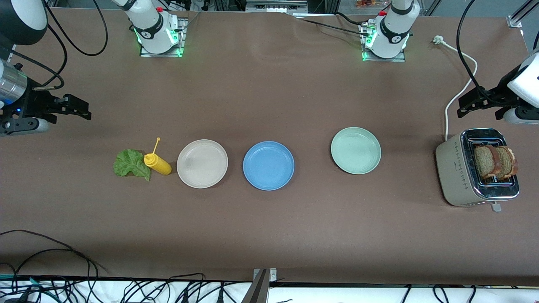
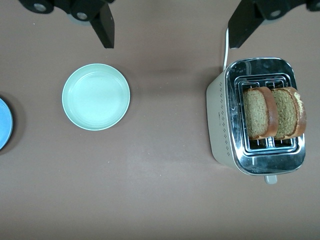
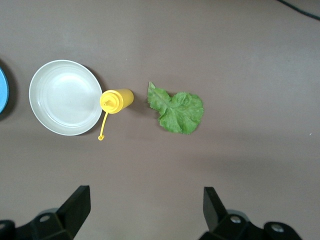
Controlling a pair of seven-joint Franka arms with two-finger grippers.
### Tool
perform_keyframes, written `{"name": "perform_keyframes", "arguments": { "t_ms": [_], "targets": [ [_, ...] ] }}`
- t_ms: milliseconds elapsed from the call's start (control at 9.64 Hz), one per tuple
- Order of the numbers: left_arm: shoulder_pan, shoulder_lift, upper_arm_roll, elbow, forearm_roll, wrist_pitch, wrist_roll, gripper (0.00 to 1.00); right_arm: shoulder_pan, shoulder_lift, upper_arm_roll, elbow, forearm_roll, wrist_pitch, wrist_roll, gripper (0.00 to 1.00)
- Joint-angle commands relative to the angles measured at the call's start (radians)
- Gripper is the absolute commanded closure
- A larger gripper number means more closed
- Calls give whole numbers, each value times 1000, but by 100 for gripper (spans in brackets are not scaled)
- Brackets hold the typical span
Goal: Make sandwich in blue plate with both arms
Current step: 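Move the left gripper over the toaster above the bread slices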
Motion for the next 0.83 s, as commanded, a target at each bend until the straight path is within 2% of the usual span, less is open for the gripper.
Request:
{"name": "perform_keyframes", "arguments": {
  "t_ms": [0,726],
  "targets": [
    [26,4,-13,-11,19,39,-1,0,-1,4,-1,31,-15,-33,9,0],
    [48,11,-13,-11,17,45,2,0,2,-3,6,42,-10,-50,38,0]
  ]
}}
